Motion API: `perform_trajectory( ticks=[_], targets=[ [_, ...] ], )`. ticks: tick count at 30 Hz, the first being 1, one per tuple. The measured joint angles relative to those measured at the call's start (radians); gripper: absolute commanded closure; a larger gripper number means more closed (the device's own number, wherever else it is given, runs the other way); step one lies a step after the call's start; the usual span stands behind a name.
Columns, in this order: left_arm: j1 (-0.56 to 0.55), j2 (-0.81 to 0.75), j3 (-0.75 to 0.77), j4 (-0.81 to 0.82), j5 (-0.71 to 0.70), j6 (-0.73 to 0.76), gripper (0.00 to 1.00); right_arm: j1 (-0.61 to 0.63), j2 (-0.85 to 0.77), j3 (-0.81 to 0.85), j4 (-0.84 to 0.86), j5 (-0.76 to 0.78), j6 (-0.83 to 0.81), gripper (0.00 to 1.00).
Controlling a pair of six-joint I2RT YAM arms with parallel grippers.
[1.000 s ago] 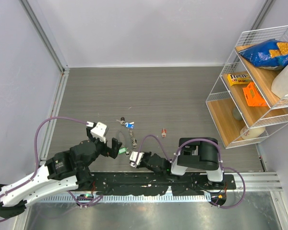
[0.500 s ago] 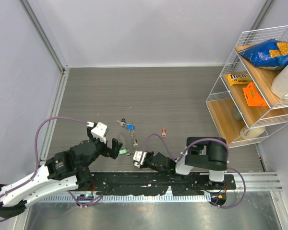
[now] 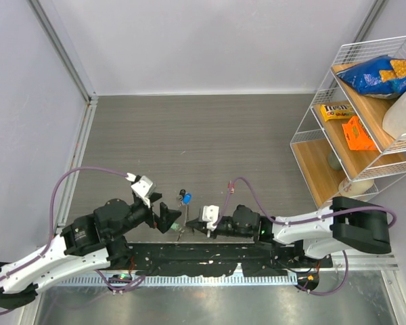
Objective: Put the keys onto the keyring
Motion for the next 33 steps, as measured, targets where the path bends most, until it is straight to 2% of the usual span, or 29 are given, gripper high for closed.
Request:
perform_trajectory(
  ticks=[16,23,24,25,27,28,31,32,33],
  targets=[
    [0.0,-0.122,-0.021,0.143,0.33,0.025,0.0,-0.119,-0.344,0.0,-0.344,-0.299,0.177,0.95],
    [0.0,-0.126,-0.052,0.195,0.407,0.042,0.0,-0.137,-0.378,0.066,-0.525,-0.327,0.19,0.95],
    [0.0,-0.126,-0.052,0.201,0.412,0.044,0.0,-0.138,-0.378,0.07,-0.549,-0.32,0.194,0.92],
    [0.0,-0.126,-0.052,0.204,0.415,0.047,0.0,-0.138,-0.377,0.071,-0.568,-0.312,0.2,0.81],
    [0.0,-0.125,-0.052,0.209,0.418,0.055,0.0,-0.138,-0.371,0.071,-0.615,-0.282,0.217,0.75],
    [0.0,-0.123,-0.052,0.21,0.418,0.057,0.0,-0.138,-0.367,0.071,-0.637,-0.262,0.225,0.66],
    [0.0,-0.115,-0.052,0.21,0.418,0.061,0.0,-0.138,-0.365,0.07,-0.681,-0.209,0.24,0.54],
    [0.0,-0.111,-0.052,0.21,0.418,0.061,0.0,-0.138,-0.367,0.069,-0.687,-0.191,0.246,0.43],
    [0.0,-0.107,-0.052,0.21,0.418,0.061,0.0,-0.138,-0.371,0.065,-0.694,-0.175,0.251,0.43]
  ],
)
